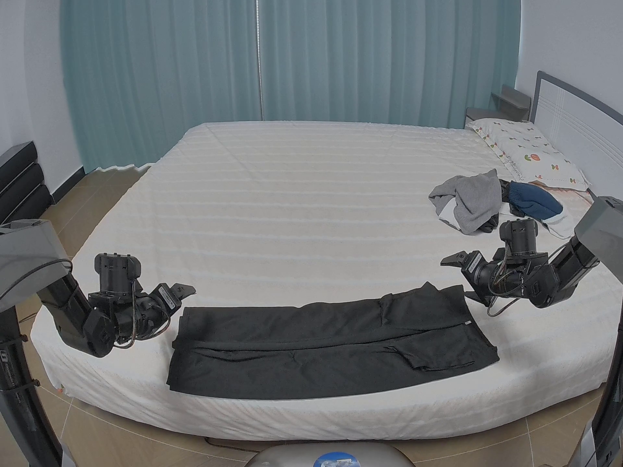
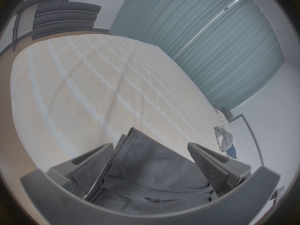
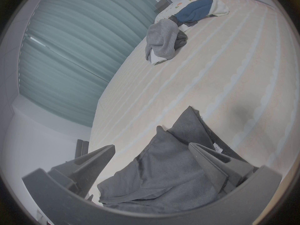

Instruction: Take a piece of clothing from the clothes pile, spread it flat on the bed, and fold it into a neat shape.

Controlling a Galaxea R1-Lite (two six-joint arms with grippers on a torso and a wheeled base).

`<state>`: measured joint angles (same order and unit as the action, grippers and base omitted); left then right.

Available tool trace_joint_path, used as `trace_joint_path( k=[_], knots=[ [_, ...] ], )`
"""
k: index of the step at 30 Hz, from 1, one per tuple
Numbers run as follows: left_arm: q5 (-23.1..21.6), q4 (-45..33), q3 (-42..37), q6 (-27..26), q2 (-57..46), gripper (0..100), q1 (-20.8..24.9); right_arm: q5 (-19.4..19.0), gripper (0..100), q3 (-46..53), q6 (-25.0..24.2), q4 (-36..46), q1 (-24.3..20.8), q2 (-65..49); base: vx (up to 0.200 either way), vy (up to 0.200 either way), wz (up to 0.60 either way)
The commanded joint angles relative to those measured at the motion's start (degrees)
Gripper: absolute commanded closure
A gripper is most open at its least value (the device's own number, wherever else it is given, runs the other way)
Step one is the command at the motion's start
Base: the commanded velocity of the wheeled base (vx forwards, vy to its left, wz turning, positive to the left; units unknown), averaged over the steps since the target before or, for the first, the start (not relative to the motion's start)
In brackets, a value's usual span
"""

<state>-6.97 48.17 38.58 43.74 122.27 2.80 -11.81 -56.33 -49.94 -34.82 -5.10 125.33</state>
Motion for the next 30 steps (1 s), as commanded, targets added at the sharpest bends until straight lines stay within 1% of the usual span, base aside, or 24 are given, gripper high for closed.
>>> trace_joint_path(
  k=[1, 4, 6, 11, 12, 17, 23, 30],
  knots=[
    [-0.2, -1.1, 6.4, 1.3, 8.4, 0, 0.1, -1.5, 0, -2.3, -2.1, -0.1, 1.7, 4.9, 0.0, 0.0, 0.0],
    [-0.2, -1.1, 7.7, 1.3, 9.7, 0, 0.1, -1.5, 0, -3.3, -2.1, -0.1, 2.5, 6.3, 0.0, 0.0, 0.0],
    [-0.1, -1.3, 9.5, 1.2, 11.2, 0, 0.1, -2.5, 0, -4.0, -2.2, -0.1, 3.2, 6.9, 0.0, 0.0, 0.0],
    [-0.2, -1.6, 10.0, 1.0, 11.5, 0, 0.1, -2.7, 0, -4.0, -2.1, -0.1, 3.3, 7.2, 0.0, 0.0, 0.0],
    [-0.2, -1.6, 9.9, 0.9, 11.6, 100, 0.2, -2.7, 0, -4.0, -2.1, -0.1, 3.4, 7.2, 0.0, 0.0, 0.0],
    [-0.1, -1.4, 9.8, 0.8, 11.8, 100, 0.2, -2.6, 0, -4.2, -2.1, -0.2, 3.4, 7.8, 0.0, 0.0, 0.0],
    [0.4, -1.2, 9.1, 0.8, 11.7, 100, 0.2, -2.1, 0, -4.3, -1.6, -4.6, 4.2, 10.0, 0.0, 0.0, 0.0],
    [0.6, -0.9, 7.9, 0.9, 11.7, 100, -0.6, -2.1, 0, -4.4, -1.6, -4.9, 5.1, 10.8, 0.0, 0.0, 0.0]
  ],
)
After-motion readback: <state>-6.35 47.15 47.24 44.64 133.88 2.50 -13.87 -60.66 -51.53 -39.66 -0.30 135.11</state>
